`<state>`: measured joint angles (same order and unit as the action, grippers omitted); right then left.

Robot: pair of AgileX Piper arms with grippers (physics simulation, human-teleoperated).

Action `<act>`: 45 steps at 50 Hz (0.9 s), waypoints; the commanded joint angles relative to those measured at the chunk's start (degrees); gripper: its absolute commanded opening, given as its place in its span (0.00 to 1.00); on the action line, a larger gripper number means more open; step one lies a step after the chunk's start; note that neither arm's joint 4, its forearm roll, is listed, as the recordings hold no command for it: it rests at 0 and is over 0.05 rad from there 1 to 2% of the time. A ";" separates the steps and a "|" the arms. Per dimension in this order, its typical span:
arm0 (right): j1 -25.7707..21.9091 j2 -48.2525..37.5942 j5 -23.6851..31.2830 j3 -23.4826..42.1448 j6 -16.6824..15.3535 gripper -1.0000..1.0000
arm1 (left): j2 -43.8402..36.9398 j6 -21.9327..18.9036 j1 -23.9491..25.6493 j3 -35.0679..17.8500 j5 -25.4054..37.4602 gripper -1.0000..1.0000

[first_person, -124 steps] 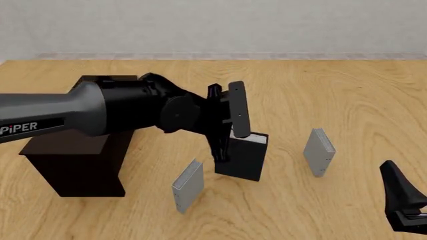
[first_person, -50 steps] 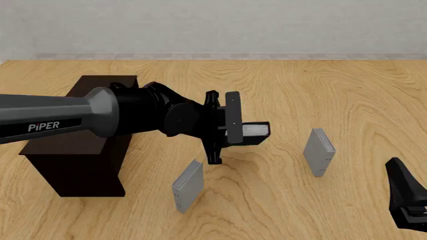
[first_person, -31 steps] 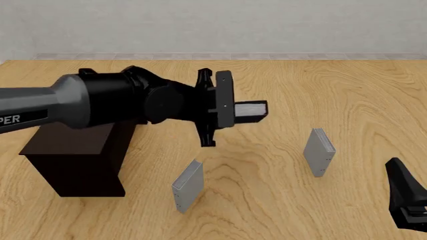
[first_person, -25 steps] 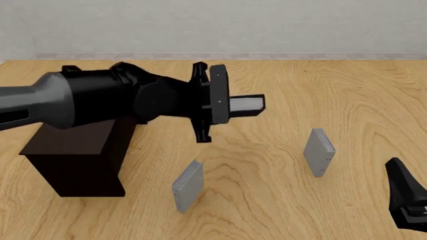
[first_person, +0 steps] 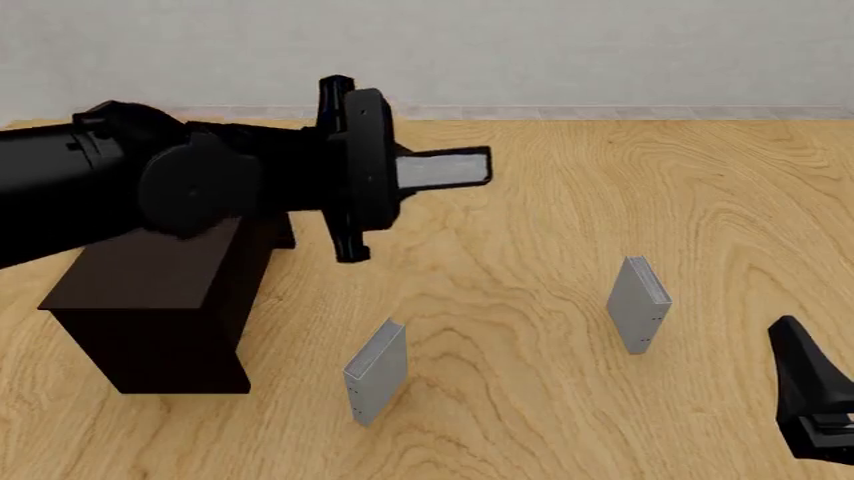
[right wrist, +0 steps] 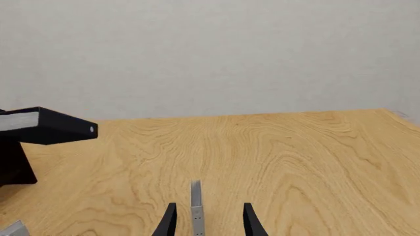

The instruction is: Pick up the book in the middle and place it on the cabinet shelf.

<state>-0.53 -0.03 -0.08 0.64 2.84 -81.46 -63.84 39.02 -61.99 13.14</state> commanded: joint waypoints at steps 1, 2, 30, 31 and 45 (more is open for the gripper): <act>-0.06 0.00 -0.05 -0.07 -0.15 1.00 | 5.41 -1.64 -1.50 0.56 -0.33 0.00; -0.13 0.00 -0.07 -0.10 -0.20 1.00 | 5.78 -0.88 -1.76 -0.04 0.07 0.00; -0.06 0.01 0.65 0.71 -0.13 1.00 | 22.98 -8.21 -13.16 11.66 -0.18 0.00; -0.12 0.01 0.53 0.65 -0.24 1.00 | 23.04 -8.32 -13.56 11.95 -0.37 0.00; -0.48 -0.01 0.95 1.39 -0.56 1.00 | 27.37 -4.43 -18.03 8.47 6.77 0.00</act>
<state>-0.91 -0.03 0.51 1.43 2.30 -57.38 -70.37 24.18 -50.27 16.33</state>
